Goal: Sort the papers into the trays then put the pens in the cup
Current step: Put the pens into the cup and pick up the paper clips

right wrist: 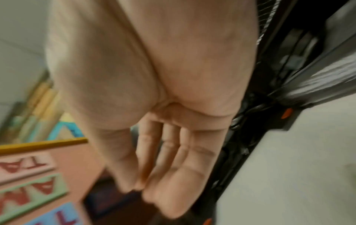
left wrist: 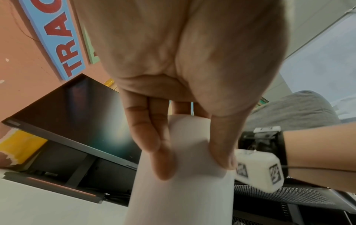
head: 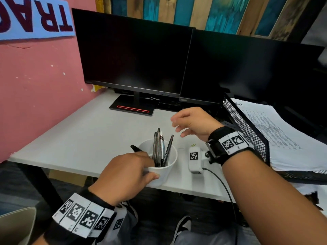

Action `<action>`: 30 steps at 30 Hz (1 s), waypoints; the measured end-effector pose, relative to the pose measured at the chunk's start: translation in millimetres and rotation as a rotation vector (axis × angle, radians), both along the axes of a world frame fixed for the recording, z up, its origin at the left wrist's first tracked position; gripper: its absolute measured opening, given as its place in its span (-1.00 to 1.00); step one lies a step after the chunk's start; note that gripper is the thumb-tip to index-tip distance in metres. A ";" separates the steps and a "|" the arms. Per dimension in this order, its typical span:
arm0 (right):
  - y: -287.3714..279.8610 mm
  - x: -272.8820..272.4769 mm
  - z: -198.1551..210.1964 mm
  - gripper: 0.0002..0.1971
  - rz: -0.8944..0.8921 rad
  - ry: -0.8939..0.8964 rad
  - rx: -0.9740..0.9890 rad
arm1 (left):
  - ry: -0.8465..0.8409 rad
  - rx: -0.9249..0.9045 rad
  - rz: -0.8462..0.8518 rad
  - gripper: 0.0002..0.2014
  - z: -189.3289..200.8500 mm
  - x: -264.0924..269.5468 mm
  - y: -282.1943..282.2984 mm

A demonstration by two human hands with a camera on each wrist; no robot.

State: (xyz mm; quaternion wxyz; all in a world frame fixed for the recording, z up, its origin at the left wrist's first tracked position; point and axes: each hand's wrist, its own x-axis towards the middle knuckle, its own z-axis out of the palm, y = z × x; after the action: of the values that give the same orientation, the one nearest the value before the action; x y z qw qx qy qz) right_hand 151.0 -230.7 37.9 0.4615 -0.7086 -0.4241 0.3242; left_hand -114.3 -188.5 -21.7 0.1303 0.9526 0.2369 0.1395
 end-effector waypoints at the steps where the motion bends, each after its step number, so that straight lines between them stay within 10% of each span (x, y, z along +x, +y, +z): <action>1: 2.2 13.9 -9.5 -0.87 -0.099 -0.062 -0.039 | -0.002 0.002 0.000 -0.70 0.8 -0.9 0.0; 7: 1.2 63.5 -67.7 -0.61 -0.100 -0.630 -0.614 | 0.010 0.013 0.021 -0.68 2.5 -4.3 1.0; 16: 9.3 61.9 -94.0 -0.74 -0.136 -0.811 -0.670 | 0.015 0.000 0.026 -0.68 -2.2 -7.8 3.8; 24: -1.1 63.2 -94.2 -0.91 -0.095 -0.581 -0.685 | 0.011 -0.003 0.030 -0.69 -2.6 -13.0 5.8; 30: 1.0 57.6 -82.3 -0.82 -0.448 0.299 -0.194 | 0.021 -0.004 0.034 -0.68 -1.5 -16.7 6.8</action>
State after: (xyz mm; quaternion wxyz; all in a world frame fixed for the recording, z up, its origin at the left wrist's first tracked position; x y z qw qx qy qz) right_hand 208.6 -229.8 -44.4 0.5090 -0.7698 -0.1509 0.3542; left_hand -131.0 -181.8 -23.2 0.1273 0.9495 0.2549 0.1314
